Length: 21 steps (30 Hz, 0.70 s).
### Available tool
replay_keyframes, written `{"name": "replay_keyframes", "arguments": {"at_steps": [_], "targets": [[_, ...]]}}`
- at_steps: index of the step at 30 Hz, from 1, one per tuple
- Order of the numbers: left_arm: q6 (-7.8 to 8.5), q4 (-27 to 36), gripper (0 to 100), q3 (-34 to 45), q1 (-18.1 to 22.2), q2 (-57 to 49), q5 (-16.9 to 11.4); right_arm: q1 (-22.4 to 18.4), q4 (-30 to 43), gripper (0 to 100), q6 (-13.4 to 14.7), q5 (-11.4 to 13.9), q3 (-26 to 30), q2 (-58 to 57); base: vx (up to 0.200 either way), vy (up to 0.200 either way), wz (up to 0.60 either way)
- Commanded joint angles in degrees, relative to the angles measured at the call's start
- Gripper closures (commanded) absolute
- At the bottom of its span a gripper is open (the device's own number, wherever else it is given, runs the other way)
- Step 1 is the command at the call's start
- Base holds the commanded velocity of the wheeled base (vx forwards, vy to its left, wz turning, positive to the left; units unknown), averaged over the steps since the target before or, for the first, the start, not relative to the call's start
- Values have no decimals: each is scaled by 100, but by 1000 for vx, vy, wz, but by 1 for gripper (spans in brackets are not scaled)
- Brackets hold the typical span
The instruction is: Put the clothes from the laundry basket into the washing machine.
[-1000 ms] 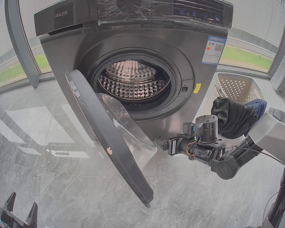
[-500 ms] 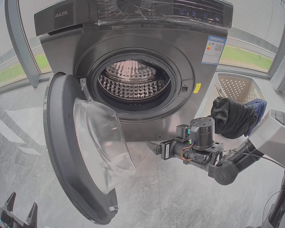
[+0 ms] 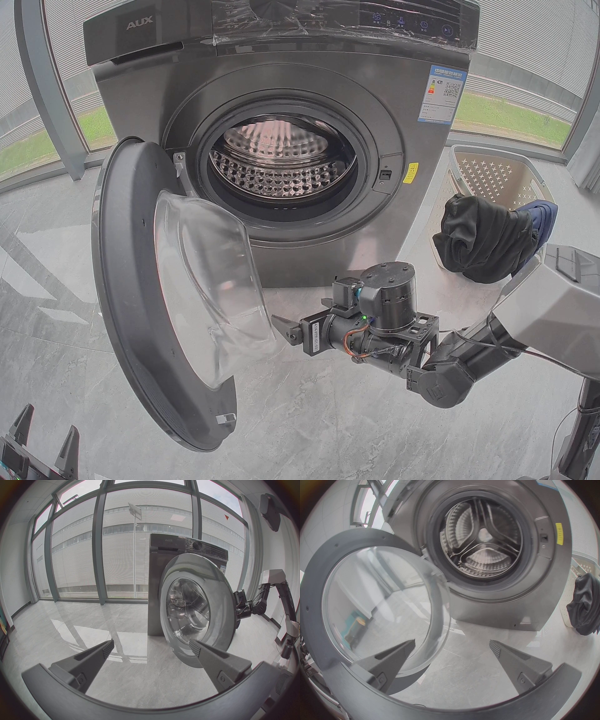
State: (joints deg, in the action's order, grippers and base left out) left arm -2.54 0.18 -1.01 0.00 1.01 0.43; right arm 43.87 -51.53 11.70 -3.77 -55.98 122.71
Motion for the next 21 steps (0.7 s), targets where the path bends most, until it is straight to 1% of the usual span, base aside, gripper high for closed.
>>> {"name": "replay_keyframes", "arguments": {"at_steps": [1, 5, 8, 11, 13, 16, 21], "targets": [[-1, -1, 0, 84, 0, -75, 1, 139, -15, 0, -1, -1, -27, 113, 0, 0, 0], [-1, -1, 0, 84, 0, -75, 1, 280, -138, 0, -1, 8, -141, 122, 0, 0, 0], [-1, -1, 0, 84, 0, -66, 1, 192, -138, 0, -1, -10, -185, 113, -200, 0, 0], [-1, -1, 0, 84, 0, -66, 1, 51, -112, 0, -1, -1, -396, 122, -200, 0, 0], [-1, -1, 0, 84, 0, -75, 1, -81, -68, 0, -1, -1, -528, 139, 0, 0, 0], [-1, -1, 0, 84, 0, -75, 1, -90, -68, 0, -1, -1, -616, 253, 0, 0, 0], [-1, -1, 0, 84, 0, -75, 1, 60, -129, 0, -10, -10, -783, 640, 0, 0, 0]]}}
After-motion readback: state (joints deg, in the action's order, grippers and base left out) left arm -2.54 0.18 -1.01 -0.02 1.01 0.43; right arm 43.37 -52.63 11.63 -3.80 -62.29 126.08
